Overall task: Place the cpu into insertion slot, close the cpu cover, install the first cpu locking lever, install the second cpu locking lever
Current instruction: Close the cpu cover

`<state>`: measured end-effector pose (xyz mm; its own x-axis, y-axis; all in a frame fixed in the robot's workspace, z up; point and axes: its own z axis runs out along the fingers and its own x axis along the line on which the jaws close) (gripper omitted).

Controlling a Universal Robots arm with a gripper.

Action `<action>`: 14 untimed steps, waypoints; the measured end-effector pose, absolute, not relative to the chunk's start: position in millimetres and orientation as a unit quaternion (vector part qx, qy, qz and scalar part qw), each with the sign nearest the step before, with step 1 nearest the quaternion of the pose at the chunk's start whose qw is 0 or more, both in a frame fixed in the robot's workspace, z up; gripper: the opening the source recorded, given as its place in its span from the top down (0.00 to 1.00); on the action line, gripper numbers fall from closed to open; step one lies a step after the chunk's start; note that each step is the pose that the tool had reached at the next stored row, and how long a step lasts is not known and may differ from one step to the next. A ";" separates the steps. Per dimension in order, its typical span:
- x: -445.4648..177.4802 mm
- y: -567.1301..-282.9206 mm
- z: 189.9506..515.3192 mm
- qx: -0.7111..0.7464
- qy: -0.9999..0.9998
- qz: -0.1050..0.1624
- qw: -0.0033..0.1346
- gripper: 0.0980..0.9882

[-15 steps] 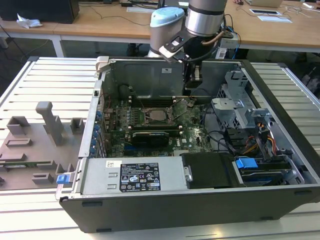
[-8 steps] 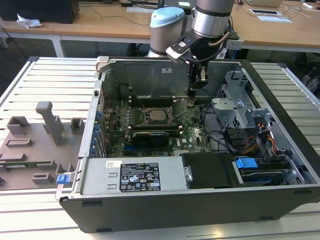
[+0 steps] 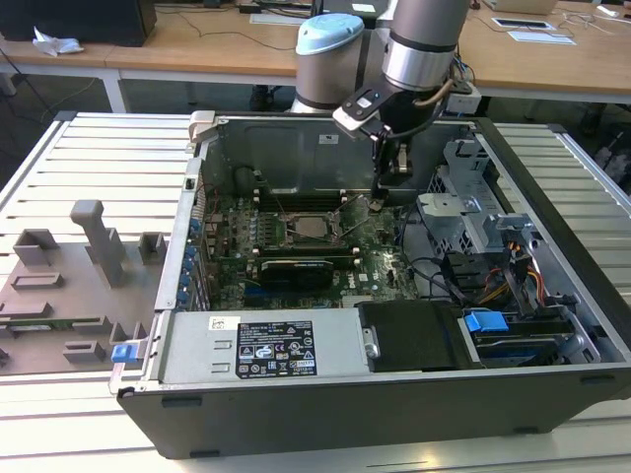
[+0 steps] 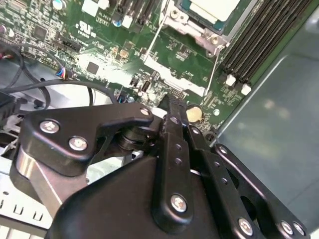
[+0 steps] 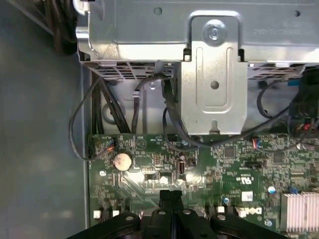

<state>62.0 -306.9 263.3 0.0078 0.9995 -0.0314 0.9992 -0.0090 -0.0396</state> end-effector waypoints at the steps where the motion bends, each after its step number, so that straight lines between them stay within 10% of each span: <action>1: 62.4 -306.7 261.5 -0.710 -0.704 0.025 0.003 0.99; 14: 46.5 -306.6 248.4 -0.710 -0.704 0.025 0.003 0.99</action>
<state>46.5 -306.6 248.4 0.0078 0.9995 -0.0315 0.9992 -0.0090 -0.0402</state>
